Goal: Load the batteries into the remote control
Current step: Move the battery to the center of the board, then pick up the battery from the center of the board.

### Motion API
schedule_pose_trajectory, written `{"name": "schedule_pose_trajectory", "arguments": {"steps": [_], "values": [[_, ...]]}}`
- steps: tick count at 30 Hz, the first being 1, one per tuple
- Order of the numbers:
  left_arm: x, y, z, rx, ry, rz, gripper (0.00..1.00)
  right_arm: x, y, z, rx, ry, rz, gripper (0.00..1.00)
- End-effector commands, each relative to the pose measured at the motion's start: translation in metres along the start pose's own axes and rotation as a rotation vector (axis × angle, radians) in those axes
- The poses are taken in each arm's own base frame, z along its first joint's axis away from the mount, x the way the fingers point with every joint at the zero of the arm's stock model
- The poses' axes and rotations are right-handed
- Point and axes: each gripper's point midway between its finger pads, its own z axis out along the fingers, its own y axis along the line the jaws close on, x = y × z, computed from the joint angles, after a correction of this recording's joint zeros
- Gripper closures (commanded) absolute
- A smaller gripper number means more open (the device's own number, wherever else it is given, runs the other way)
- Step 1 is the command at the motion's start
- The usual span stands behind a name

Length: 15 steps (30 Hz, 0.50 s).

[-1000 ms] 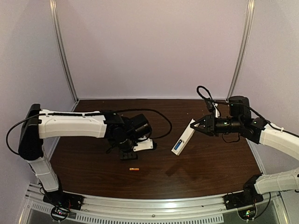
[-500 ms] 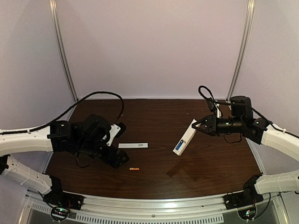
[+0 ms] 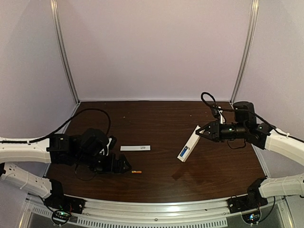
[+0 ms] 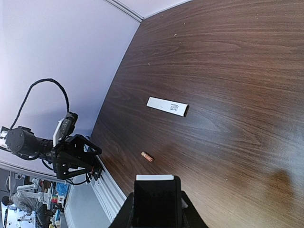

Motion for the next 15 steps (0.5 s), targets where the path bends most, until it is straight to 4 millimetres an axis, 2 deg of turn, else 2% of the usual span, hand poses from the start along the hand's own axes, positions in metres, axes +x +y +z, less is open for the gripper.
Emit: {"name": "schedule_pose_trajectory", "arguments": {"steps": [1, 6, 9, 15], "values": [[0.007, 0.013, 0.012, -0.041, 0.003, -0.159, 0.04, -0.001, -0.001, -0.006, 0.003, -0.031, -0.013, 1.0], [0.007, 0.017, 0.026, -0.092, 0.008, -0.227, 0.13, 0.004, -0.005, -0.005, 0.007, -0.025, -0.006, 1.0], [0.009, 0.007, 0.04, -0.075, 0.03, -0.213, 0.22, 0.005, -0.006, -0.004, 0.01, -0.02, -0.007, 1.0], [0.014, -0.005, 0.071, -0.044, 0.066, -0.202, 0.27, 0.006, -0.008, -0.004, 0.019, -0.013, -0.012, 1.0]]}}
